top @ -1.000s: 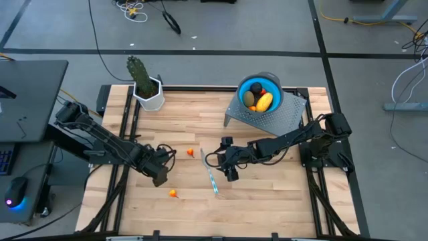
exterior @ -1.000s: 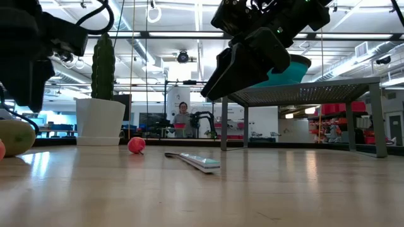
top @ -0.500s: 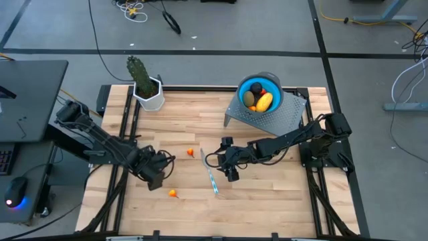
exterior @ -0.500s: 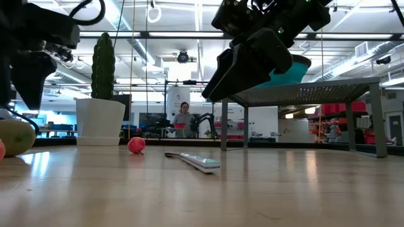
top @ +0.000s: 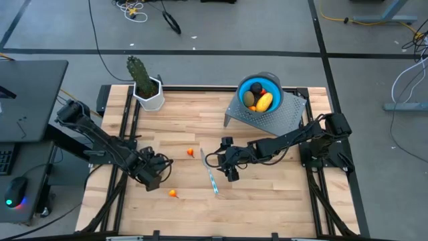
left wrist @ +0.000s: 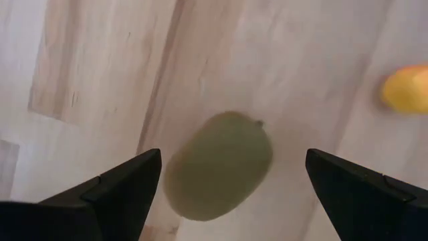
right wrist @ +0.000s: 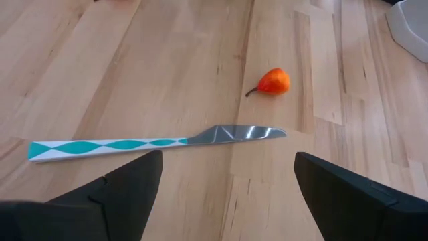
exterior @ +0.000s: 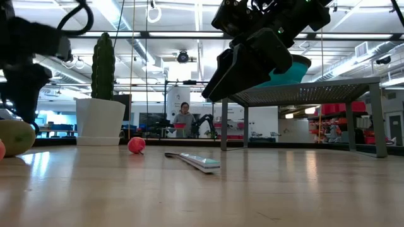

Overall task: Pick & Place Fruit
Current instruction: Put the brown kiwi in the blue strainer bowl on the shelf

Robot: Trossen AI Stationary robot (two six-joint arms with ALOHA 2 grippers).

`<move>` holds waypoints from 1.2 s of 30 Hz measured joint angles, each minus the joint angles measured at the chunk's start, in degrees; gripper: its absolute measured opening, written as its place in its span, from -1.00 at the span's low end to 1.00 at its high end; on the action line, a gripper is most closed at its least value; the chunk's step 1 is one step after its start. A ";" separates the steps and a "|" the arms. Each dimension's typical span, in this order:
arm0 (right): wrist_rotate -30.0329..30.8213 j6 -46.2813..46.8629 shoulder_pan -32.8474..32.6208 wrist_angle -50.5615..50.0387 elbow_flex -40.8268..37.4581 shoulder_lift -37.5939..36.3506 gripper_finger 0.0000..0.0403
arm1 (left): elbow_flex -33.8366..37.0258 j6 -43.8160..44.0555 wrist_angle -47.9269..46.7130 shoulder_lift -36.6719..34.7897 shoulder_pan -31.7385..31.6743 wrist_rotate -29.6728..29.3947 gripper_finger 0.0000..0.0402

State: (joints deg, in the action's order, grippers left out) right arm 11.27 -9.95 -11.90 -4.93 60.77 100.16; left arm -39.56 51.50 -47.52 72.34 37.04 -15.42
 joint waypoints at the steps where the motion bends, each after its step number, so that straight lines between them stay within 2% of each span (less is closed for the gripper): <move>1: 0.02 0.00 0.00 0.00 0.00 0.00 0.74 | 0.76 0.06 0.17 0.00 0.00 -0.08 0.89; 6: 0.02 -0.19 -0.02 0.02 0.00 0.00 0.74 | 3.50 1.75 1.23 0.02 -0.02 0.70 0.89; 9: 0.02 -0.40 0.00 0.04 0.00 0.00 0.74 | 5.56 1.78 5.17 0.02 -0.02 1.71 0.89; 19: 0.02 -0.40 0.00 0.04 0.00 0.00 0.74 | 10.06 3.14 11.55 0.02 -0.04 0.83 0.89; 26: 0.02 -0.41 -0.01 0.04 0.00 0.00 0.74 | 10.77 4.44 11.67 0.02 -0.05 -2.59 0.89; 36: 0.00 -0.42 -0.02 0.04 0.00 0.00 0.74 | 10.77 5.21 12.41 0.04 -0.07 -4.05 0.89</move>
State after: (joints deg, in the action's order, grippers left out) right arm 11.27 -10.37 -11.92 -4.89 60.77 100.16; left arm -28.80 56.71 -35.11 72.38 36.97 -19.47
